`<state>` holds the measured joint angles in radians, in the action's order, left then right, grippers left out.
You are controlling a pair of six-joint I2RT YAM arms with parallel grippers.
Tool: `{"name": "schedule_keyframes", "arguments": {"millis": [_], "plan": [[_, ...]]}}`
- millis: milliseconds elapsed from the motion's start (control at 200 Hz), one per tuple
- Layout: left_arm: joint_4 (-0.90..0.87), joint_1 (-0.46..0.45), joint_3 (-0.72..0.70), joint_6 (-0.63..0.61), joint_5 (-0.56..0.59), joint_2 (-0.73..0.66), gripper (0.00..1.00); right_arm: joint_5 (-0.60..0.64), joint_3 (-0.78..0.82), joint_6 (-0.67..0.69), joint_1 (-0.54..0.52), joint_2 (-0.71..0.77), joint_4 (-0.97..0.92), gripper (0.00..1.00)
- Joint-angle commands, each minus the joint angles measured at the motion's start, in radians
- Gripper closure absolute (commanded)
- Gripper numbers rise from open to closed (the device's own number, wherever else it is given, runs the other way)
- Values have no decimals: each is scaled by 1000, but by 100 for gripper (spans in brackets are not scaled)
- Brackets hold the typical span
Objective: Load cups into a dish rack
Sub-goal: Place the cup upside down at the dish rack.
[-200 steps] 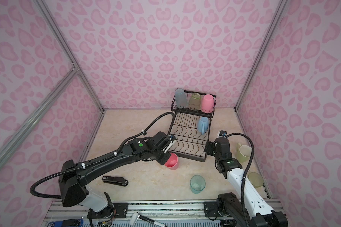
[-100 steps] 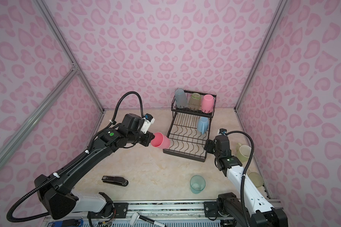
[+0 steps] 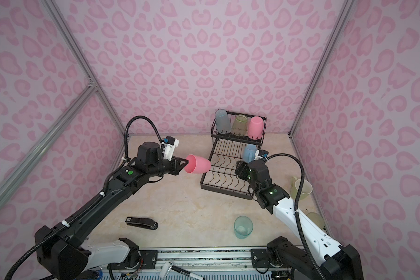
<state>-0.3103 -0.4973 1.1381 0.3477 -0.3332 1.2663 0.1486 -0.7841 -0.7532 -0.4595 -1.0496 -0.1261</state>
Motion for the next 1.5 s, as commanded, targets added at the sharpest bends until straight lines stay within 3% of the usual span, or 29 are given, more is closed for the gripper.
{"name": "schedule_keyframes", "arguments": {"millis": [0, 440, 625, 840, 1035, 1495], "plan": [[115, 8, -20, 37, -20, -19, 92, -14, -10, -162, -19, -15, 96, 20], [227, 28, -90, 65, 4, -74, 93, -115, 74, -598, -27, -38, 321, 21], [284, 27, -135, 70, 20, -88, 94, -236, 74, -789, -35, -159, 498, 23], [326, 28, -164, 67, 17, -92, 94, -288, 48, -972, -80, -303, 702, 23], [333, 28, -164, 66, 18, -75, 94, -319, 7, -1044, -121, -385, 795, 23], [359, 38, -167, 75, 1, -63, 94, -311, -10, -1166, -187, -418, 858, 23]]}}
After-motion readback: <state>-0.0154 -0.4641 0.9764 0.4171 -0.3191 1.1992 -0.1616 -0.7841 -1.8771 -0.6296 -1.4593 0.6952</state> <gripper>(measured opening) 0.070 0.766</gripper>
